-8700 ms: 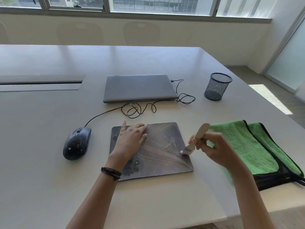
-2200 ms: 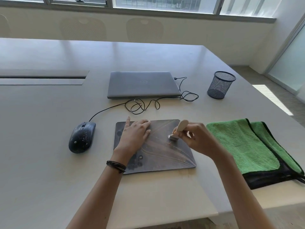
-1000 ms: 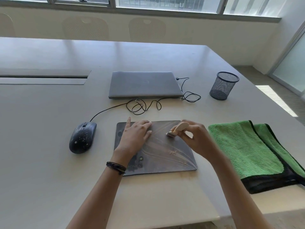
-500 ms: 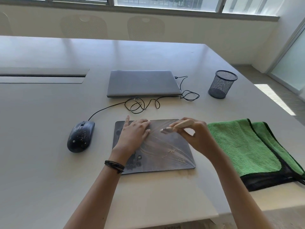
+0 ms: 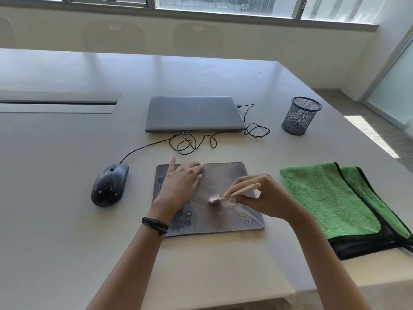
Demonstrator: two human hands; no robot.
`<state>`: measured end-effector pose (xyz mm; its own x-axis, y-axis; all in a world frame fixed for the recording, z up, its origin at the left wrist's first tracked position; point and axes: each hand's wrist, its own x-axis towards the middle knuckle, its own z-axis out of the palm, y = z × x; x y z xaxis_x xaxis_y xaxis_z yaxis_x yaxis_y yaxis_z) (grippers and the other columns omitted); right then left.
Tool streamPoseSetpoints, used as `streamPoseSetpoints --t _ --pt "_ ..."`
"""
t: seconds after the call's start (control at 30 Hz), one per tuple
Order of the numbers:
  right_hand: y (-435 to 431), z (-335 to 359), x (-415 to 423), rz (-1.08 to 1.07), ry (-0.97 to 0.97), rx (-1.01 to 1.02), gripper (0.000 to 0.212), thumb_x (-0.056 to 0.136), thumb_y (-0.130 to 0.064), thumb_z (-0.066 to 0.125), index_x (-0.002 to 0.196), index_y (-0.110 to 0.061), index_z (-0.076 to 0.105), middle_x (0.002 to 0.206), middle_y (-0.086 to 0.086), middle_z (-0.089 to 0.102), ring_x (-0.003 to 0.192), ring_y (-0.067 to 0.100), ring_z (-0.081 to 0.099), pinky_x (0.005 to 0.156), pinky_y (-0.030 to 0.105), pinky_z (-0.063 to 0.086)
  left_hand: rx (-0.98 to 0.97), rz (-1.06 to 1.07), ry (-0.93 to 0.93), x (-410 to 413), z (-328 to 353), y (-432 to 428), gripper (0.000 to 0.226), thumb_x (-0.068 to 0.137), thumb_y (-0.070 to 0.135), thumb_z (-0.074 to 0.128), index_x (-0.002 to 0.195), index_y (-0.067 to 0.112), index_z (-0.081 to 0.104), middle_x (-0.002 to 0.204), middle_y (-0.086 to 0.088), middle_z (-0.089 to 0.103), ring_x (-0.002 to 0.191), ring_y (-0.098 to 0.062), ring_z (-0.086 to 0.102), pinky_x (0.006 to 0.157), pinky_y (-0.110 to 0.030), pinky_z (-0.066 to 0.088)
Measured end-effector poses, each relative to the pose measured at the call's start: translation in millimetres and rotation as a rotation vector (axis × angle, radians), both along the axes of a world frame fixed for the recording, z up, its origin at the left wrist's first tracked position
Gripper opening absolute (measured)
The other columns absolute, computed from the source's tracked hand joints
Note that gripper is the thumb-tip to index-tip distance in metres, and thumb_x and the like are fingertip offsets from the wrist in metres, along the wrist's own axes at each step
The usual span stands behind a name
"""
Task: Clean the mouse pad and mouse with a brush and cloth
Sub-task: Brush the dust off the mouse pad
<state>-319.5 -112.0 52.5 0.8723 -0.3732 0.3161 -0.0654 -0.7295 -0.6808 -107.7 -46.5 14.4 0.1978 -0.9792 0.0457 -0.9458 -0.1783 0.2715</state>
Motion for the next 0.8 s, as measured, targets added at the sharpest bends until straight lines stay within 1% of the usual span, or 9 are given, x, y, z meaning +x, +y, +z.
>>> streamPoseSetpoints --t 0.13,0.3,0.37,0.5,0.57,0.63,0.7,0.77,0.8 --pt "-7.4 6.9 0.5 -0.006 -0.004 0.044 0.008 0.078 -0.01 0.072 0.085 -0.007 0.075 0.087 -0.003 0.073 0.079 0.006 0.068 0.075 0.019 0.051 0.003 0.005 0.009 -0.4 -0.3 -1.6 0.041 0.1 0.028 0.032 0.14 0.023 0.038 0.146 0.009 0.039 0.132 -0.011 0.039 0.119 -0.045 -0.003" --pt "-20.0 2.2 19.0 -0.318 -0.169 -0.155 0.008 0.076 -0.001 0.072 0.08 -0.007 0.075 0.086 0.0 0.073 0.08 0.0 0.065 0.076 0.007 0.047 -0.001 0.002 0.009 -0.2 -0.9 -0.8 0.041 0.1 0.027 0.032 0.14 0.023 0.038 0.146 0.008 0.039 0.132 -0.011 0.039 0.119 -0.046 -0.003" --pt "-22.7 -2.5 25.9 -0.35 -0.171 -0.181 0.009 0.077 0.0 0.07 0.081 -0.007 0.075 0.086 0.001 0.073 0.079 0.004 0.066 0.076 0.006 0.047 0.002 0.002 0.007 -0.2 -0.7 -1.1 0.041 0.1 0.027 0.033 0.14 0.022 0.038 0.146 0.008 0.039 0.133 -0.011 0.039 0.118 -0.046 -0.003" --pt "-16.8 -13.0 32.9 -0.228 -0.1 -0.133 0.01 0.08 -0.003 0.068 0.085 -0.009 0.074 0.089 0.0 0.073 0.083 0.008 0.068 0.08 0.026 0.054 0.004 -0.001 0.0 -0.7 -0.7 -0.8 0.042 0.099 0.028 0.034 0.14 0.022 0.038 0.146 0.008 0.038 0.133 -0.012 0.039 0.118 -0.046 -0.003" --pt "-12.4 -13.9 31.5 -0.153 -0.08 -0.074 0.007 0.081 -0.006 0.069 0.084 -0.009 0.074 0.09 -0.001 0.074 0.084 0.009 0.069 0.078 0.033 0.055 -0.004 -0.005 0.005 -0.7 -0.9 -0.2 0.042 0.099 0.028 0.034 0.14 0.021 0.037 0.146 0.007 0.039 0.133 -0.012 0.039 0.118 -0.046 -0.003" --pt "-9.4 -9.1 26.0 -0.065 -0.045 0.008 0.004 0.081 -0.008 0.069 0.083 -0.008 0.073 0.09 -0.002 0.074 0.084 0.009 0.069 0.078 0.031 0.055 -0.003 -0.005 0.006 -0.8 -0.6 0.4 0.042 0.099 0.029 0.034 0.14 0.021 0.037 0.146 0.007 0.038 0.133 -0.011 0.038 0.118 -0.046 -0.003" --pt "-8.2 -2.5 16.4 0.01 0.013 0.076 0.008 0.081 -0.008 0.069 0.084 -0.015 0.072 0.091 -0.003 0.074 0.083 0.011 0.069 0.077 0.028 0.054 -0.009 -0.005 0.006 -1.5 -0.7 0.5 0.042 0.099 0.029 0.034 0.141 0.021 0.037 0.146 0.007 0.039 0.133 -0.01 0.038 0.118 -0.046 -0.003" --pt "-9.4 1.5 5.7 -0.021 -0.002 0.073 0.018 0.081 -0.007 0.069 0.087 -0.024 0.072 0.092 -0.005 0.073 0.083 0.014 0.069 0.077 0.027 0.053 -0.012 -0.004 0.006 -1.9 -0.4 0.6 0.042 0.099 0.029 0.034 0.141 0.021 0.037 0.146 0.007 0.039 0.133 -0.011 0.038 0.118 -0.046 -0.003" --pt "-10.5 1.9 0.8 -0.089 -0.046 0.056 0.019 0.081 -0.006 0.069 0.087 -0.024 0.073 0.091 -0.006 0.073 0.083 0.014 0.069 0.077 0.028 0.054 -0.008 -0.004 0.006 -2.1 -0.3 0.4 0.043 0.099 0.029 0.033 0.141 0.021 0.036 0.146 0.007 0.038 0.133 -0.011 0.038 0.118 -0.046 -0.003"
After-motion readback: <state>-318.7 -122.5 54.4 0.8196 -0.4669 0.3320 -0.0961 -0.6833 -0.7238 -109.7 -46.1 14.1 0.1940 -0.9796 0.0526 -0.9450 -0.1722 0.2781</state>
